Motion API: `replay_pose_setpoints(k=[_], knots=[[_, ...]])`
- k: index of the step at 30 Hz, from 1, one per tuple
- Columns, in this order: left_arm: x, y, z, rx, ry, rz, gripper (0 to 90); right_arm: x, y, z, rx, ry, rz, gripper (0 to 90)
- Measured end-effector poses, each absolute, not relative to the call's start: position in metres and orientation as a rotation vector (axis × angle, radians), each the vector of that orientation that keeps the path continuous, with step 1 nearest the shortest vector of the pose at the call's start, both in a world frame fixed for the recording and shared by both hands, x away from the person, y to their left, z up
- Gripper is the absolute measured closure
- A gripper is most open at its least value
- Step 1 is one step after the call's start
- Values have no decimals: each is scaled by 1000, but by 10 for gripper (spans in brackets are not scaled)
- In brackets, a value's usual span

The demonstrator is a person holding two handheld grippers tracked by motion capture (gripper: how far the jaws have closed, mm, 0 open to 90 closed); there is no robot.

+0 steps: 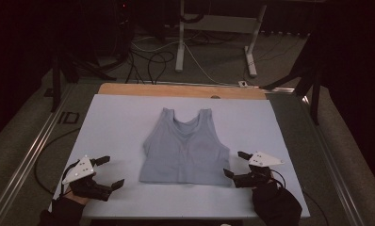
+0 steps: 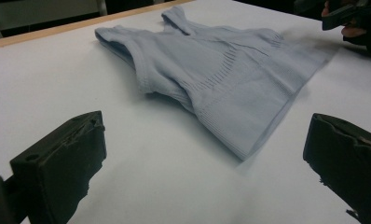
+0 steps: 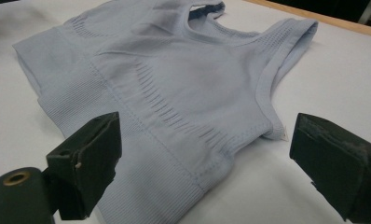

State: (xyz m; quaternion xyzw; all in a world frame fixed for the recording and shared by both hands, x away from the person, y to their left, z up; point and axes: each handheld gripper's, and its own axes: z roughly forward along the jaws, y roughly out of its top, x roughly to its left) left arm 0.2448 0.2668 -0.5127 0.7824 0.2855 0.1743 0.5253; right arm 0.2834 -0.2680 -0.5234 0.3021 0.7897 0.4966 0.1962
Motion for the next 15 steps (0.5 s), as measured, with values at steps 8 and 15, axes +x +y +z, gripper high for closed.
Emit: replay_pose_setpoints(k=[8,15], knots=[[245,266,-513,1883,671,409,3,284,-267,-523,840,2228,1382,90],[246,264,-512,1887,659,403,3,285,-264,-524,840,2244,1360,90]])
